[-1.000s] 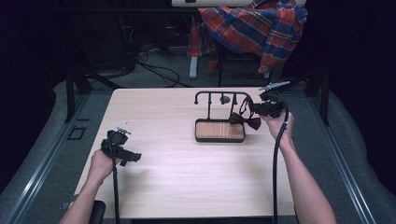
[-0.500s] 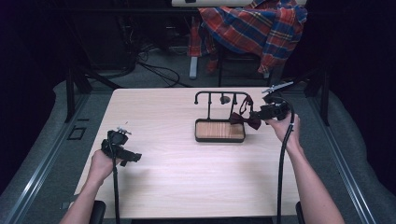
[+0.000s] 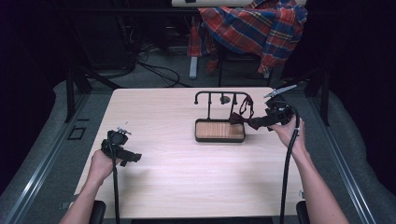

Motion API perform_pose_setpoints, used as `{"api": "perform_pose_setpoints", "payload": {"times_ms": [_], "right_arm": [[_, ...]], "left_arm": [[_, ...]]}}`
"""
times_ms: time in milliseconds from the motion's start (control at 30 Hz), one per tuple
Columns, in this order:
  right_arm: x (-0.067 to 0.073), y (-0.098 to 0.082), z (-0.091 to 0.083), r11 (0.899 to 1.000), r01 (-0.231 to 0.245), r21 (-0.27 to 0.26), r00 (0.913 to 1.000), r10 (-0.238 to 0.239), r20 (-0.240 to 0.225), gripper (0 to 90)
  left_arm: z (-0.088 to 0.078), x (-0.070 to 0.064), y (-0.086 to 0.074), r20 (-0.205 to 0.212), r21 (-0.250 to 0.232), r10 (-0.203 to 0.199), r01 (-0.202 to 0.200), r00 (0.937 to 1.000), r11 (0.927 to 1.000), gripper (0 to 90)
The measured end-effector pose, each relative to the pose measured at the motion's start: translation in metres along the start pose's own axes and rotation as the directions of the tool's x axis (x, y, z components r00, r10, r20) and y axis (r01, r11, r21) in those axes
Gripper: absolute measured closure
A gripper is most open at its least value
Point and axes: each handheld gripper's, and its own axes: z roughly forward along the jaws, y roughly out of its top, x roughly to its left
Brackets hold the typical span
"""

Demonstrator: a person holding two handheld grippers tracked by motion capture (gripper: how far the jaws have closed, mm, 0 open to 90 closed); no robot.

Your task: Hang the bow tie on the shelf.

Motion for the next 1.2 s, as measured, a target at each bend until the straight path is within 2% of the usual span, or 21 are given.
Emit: {"api": "perform_pose_setpoints", "payload": {"times_ms": [600, 767, 1067, 1200], "right_arm": [[0.029, -0.01, -0.005, 0.998, 0.066, 0.005, 0.9965, -0.066, -0.052, 5.9], [0.037, -0.018, -0.006, 0.997, 0.083, 0.007, 0.9951, -0.083, -0.055, 4.0], [0.052, -0.033, -0.003, 0.992, 0.122, 0.043, 0.99, -0.119, -0.076, 1.8], [0.063, -0.048, 0.001, 0.985, 0.164, 0.057, 0.9847, -0.16, -0.069, 1.3]], "left_arm": [[0.001, -0.001, 0.0, 0.002, 0.003, -0.002, 0.002, 1.0, 1.0, 2.4], [0.0, 0.0, 0.0, 0.002, 0.004, 0.004, -0.004, 1.0, 1.0, 2.4], [0.001, -0.001, 0.0, 0.003, 0.008, 0.008, -0.008, 1.0, 0.9999, 2.4], [0.002, -0.002, 0.0, 0.006, 0.008, 0.006, -0.006, 1.0, 1.0, 2.5]]}}
